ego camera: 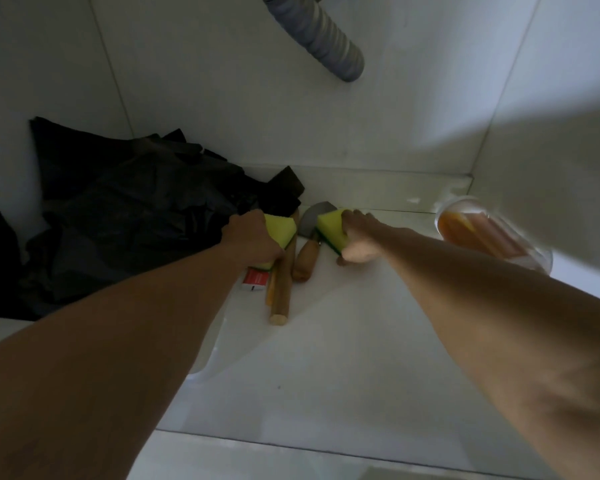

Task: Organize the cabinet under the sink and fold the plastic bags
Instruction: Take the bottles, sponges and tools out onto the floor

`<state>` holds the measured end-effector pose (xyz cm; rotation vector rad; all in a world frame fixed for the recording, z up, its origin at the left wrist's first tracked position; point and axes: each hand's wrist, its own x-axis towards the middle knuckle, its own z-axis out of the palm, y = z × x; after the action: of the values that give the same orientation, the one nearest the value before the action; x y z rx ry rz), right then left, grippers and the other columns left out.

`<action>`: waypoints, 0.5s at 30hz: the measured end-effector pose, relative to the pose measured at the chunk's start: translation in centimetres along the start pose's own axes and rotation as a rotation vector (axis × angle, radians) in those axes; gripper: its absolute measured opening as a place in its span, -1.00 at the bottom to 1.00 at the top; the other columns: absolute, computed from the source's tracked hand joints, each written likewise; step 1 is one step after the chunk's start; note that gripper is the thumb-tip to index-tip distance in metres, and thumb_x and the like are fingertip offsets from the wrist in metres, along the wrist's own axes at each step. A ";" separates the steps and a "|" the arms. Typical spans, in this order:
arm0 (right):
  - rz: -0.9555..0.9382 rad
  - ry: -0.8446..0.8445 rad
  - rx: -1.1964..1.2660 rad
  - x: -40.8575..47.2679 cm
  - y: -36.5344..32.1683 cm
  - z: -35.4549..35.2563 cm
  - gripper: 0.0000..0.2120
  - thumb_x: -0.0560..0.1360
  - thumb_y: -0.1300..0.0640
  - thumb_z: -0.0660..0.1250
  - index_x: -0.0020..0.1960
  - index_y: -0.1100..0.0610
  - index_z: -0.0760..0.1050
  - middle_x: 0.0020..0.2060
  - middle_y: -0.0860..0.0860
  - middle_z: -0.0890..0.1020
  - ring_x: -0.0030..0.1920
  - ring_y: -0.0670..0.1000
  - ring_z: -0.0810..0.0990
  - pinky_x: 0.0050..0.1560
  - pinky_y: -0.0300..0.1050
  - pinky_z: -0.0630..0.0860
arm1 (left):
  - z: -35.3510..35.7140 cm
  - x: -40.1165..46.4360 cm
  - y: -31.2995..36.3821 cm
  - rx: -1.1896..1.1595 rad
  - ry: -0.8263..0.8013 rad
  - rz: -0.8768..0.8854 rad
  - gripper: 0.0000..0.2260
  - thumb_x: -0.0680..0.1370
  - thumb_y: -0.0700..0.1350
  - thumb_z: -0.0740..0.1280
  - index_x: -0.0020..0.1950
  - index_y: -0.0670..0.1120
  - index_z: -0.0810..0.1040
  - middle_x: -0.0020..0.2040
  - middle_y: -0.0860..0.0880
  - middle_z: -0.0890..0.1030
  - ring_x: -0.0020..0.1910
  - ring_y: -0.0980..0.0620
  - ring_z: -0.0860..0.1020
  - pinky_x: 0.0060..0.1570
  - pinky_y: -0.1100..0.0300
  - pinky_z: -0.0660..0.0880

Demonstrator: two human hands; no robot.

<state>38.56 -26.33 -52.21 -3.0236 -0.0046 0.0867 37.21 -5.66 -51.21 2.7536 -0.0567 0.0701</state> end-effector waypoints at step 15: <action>0.198 0.239 0.638 -11.1 1.2 -4.0 -0.39 0.29 0.09 0.47 0.26 0.07 0.30 0.10 0.04 0.47 0.06 0.06 0.50 -0.28 -0.18 0.40 | -3.1 -6.2 3.7 -0.050 0.069 0.130 -0.17 0.30 0.02 0.54 0.44 -0.10 0.19 0.35 -0.19 0.29 0.34 -0.20 0.30 0.26 -0.03 0.37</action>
<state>27.66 -28.07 -47.80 -2.3696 0.2854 -0.2153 30.75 -7.70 -47.32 2.6924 -0.2162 0.1955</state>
